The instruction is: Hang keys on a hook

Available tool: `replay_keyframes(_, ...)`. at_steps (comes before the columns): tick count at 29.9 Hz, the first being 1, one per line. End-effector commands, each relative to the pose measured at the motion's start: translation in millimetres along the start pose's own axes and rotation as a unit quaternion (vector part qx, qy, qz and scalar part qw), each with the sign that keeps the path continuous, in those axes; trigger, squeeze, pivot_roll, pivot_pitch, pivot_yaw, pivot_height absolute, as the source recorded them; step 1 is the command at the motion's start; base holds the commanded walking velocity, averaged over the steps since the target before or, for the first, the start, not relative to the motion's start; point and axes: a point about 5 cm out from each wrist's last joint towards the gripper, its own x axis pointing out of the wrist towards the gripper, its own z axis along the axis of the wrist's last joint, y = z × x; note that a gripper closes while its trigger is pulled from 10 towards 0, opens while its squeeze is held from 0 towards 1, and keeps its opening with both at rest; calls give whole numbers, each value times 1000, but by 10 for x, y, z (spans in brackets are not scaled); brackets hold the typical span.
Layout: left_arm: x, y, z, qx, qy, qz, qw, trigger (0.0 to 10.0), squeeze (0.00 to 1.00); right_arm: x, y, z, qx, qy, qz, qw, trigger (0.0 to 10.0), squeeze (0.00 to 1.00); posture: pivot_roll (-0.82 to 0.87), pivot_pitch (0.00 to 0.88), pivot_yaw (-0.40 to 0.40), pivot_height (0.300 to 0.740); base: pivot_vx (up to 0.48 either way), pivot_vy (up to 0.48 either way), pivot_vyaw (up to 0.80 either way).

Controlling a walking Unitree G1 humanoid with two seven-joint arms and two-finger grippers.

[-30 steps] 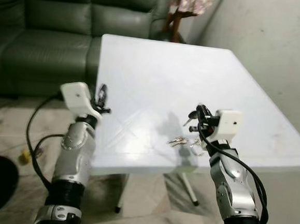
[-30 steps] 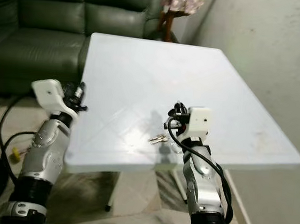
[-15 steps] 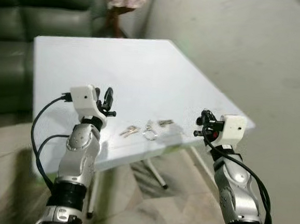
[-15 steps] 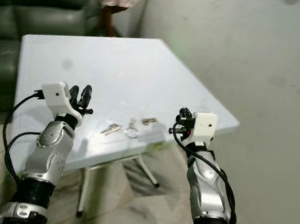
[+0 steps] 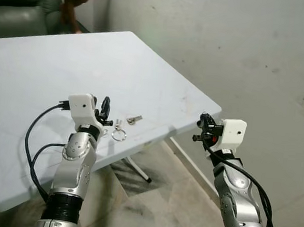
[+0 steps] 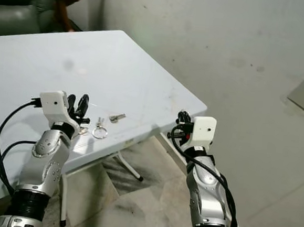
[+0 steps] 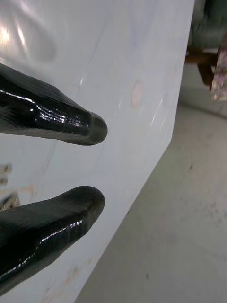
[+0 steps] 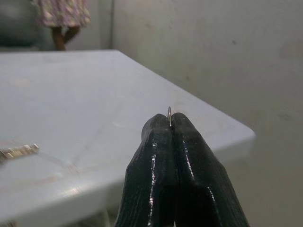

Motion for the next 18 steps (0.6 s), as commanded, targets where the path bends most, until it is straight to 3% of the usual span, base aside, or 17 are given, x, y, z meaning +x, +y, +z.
replay_keyframes(1, -8, -21, 22, 8, 1, -1, 1000, 10000, 0, 7, -25, 80, -5, -14, -6, 1000, 10000, 0, 142, 0, -96, 740, 0, 0, -769)
replay_keyframes(18, -5, -19, 26, 24, 3, 13, 1000, 10000, 0, 6, -34, 97, -14, -13, -7, 1000, 10000, 0, 141, 0, -99, 740, 0, 0, -768)
